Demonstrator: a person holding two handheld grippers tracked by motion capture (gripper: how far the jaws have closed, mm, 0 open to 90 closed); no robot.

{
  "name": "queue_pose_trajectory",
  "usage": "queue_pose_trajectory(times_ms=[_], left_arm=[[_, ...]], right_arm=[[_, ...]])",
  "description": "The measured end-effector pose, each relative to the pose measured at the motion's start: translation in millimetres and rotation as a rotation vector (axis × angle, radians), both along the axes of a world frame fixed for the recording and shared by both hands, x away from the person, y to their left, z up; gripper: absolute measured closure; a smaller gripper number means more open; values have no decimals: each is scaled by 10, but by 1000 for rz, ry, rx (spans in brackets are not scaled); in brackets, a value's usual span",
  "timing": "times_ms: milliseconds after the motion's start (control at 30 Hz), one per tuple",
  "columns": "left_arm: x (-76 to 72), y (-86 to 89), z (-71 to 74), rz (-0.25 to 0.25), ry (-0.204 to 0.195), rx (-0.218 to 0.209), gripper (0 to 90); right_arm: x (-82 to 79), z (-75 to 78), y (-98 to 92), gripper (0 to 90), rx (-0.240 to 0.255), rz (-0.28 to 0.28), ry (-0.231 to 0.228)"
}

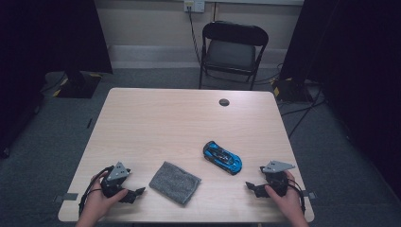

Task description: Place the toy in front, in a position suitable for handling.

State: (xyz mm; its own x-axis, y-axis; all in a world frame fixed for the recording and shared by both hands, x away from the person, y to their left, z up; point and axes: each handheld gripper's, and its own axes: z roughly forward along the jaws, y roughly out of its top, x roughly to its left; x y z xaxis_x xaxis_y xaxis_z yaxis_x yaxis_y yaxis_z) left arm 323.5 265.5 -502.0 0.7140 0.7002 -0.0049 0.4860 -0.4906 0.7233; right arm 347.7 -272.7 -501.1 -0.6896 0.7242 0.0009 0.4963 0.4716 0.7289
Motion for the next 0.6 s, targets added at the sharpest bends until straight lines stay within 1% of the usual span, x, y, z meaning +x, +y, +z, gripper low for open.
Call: queue_pose_trajectory(times_ms=[133,267,333,367,433,567,600], left_arm=[[0,0,0,1,1,0,58],[0,0,0,0,1,-1,57],[1,1,0,-1,1,0,57],[0,1,0,0,1,-1,57],[0,0,0,1,1,-1,57],[0,0,0,0,1,-1,57],[0,0,0,0,1,-1,57]], right_arm=[[8,-1,-3,95,-1,9,0],[12,1,5,95,-1,4,4],[44,42,13,164,-19,7,25],[64,65,20,181,-15,17,34],[107,98,46,156,14,19,47],[219,182,153,156,60,29,42],[255,208,191,155,61,33,40]])
